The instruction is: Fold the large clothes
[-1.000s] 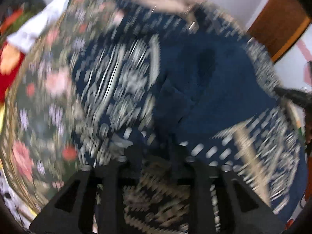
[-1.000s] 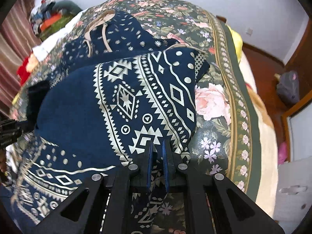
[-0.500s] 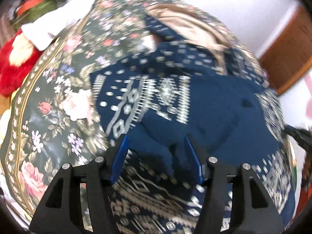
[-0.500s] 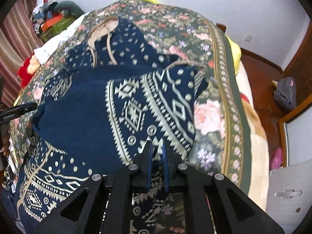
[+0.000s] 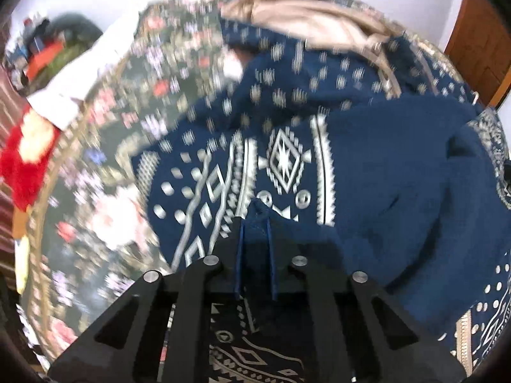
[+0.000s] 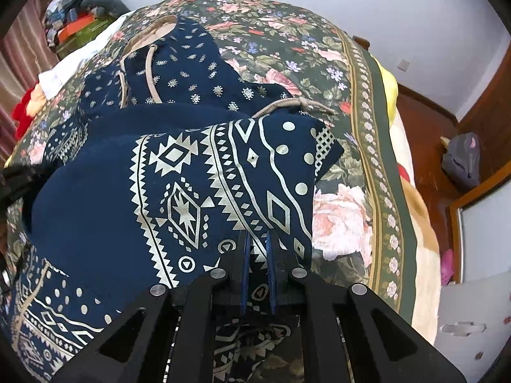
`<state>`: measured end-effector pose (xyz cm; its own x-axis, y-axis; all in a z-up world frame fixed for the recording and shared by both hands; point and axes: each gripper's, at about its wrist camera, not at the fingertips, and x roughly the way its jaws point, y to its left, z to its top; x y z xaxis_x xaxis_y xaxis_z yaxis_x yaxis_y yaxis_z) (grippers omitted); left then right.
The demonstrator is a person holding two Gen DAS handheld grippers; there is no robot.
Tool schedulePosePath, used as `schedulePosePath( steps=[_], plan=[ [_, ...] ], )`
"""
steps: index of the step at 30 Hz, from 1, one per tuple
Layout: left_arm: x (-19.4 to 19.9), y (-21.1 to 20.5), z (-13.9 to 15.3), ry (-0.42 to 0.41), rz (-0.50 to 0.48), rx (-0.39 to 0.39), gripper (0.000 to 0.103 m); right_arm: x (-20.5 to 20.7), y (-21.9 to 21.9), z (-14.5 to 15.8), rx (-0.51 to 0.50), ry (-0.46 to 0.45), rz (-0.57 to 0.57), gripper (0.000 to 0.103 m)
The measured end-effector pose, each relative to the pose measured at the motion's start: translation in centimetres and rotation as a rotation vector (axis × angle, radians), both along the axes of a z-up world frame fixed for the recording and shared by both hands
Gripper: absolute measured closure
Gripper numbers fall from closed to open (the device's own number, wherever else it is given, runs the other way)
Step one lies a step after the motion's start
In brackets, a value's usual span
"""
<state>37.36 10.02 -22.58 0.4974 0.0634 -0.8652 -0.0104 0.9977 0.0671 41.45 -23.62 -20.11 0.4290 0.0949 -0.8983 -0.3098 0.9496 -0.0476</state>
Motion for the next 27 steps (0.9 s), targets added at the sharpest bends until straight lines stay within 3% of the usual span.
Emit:
schedulePosePath(
  steps=[4, 7, 9, 12, 15, 20, 25, 26, 27],
  plan=[
    [-1.0, 2.9, 4.0, -0.12, 0.081, -0.005, 0.092, -0.5, 0.0, 0.6, -0.031, -0.044, 0.009, 0.097],
    [-1.0, 4.6, 5.1, -0.151, 0.112, 0.01, 0.092, -0.9, -0.4, 2.2, 0.012, -0.128, 0.004, 0.097],
    [-0.8, 5.3, 4.1, -0.119, 0.125, 0.003, 0.092, -0.6, -0.4, 2.4, 0.017, -0.133, 0.002, 0.097],
    [0.0, 6.1, 1.1, -0.036, 0.141, -0.001, 0.092, 0.9, -0.1, 0.6, -0.018, -0.067, -0.001, 0.097],
    [-0.2, 6.1, -2.0, 0.049, 0.147, -0.013, 0.092, 1.0, 0.6, -0.2, -0.059, -0.103, 0.013, 0.097],
    [-1.6, 5.6, -2.7, 0.042, 0.132, 0.001, 0.09, 0.2, 1.6, -0.4, -0.164, -0.146, 0.041, 0.097],
    [-3.3, 6.1, -2.4, 0.046, 0.129, 0.004, 0.074, -0.3, 1.4, -0.4, -0.222, -0.169, 0.003, 0.096],
    [-3.6, 6.2, -2.3, 0.047, 0.122, 0.002, 0.073, -0.3, 1.3, -0.4, -0.224, -0.17, -0.004, 0.087],
    [-4.0, 6.2, -2.2, 0.048, 0.114, 0.003, 0.071, -0.3, 1.0, -0.4, -0.255, -0.185, -0.03, 0.065]
  ],
)
